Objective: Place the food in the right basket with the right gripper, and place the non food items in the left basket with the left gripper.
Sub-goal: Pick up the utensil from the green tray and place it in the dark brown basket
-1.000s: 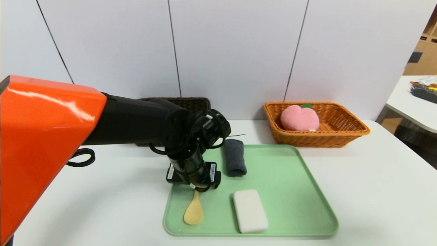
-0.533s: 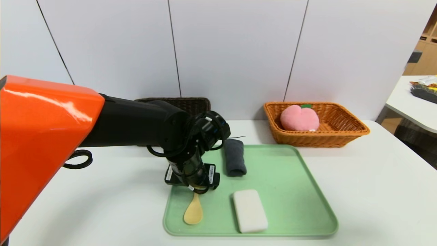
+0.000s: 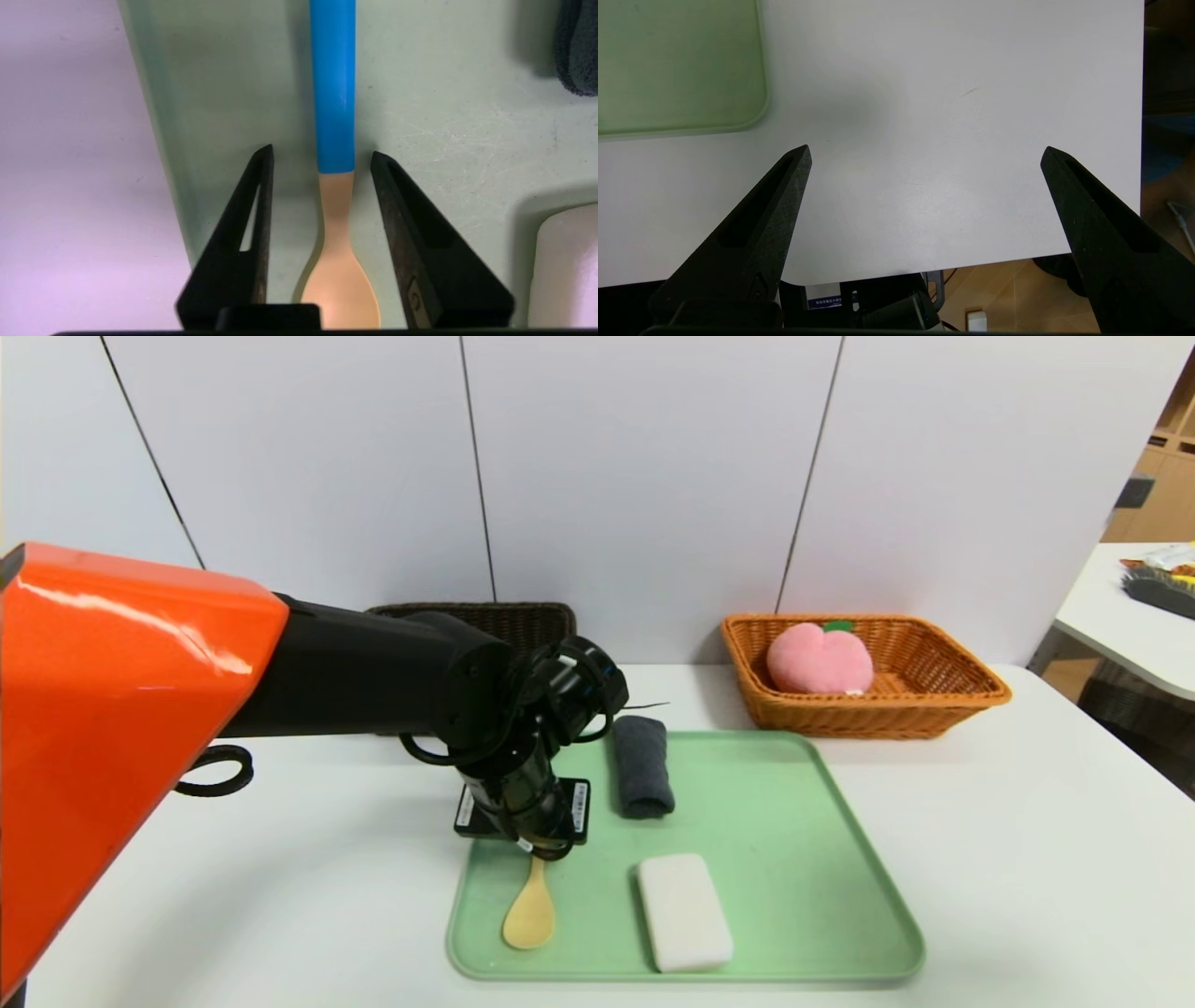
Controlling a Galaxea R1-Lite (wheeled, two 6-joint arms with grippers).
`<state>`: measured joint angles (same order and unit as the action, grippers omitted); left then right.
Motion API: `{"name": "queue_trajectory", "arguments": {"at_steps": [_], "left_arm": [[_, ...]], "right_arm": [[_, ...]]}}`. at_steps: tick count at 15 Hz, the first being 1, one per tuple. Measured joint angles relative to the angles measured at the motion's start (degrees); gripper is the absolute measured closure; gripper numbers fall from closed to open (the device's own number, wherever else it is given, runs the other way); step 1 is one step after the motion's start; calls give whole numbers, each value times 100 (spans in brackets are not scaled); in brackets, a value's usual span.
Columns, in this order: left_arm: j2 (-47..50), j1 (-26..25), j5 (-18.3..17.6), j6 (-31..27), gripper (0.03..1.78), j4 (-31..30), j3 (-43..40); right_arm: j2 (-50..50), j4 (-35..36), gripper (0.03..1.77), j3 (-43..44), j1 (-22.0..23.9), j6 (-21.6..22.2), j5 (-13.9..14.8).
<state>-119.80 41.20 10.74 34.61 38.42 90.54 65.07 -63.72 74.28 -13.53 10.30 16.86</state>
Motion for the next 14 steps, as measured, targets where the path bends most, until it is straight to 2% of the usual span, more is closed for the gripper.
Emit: {"name": "queue_trajectory", "arguments": {"at_steps": [1, 9, 14], "left_arm": [[-10, 2, -9, 0, 169, -45, -7], [100, -30, -55, -21, 169, 10, -51], [692, 239, -51, -71, 169, 167, 33]], "right_arm": [[0, 0, 10, 0, -18, 0, 2], [2, -6, 10, 69, -27, 0, 4], [-11, -9, 10, 48, -30, 2, -7]]}}
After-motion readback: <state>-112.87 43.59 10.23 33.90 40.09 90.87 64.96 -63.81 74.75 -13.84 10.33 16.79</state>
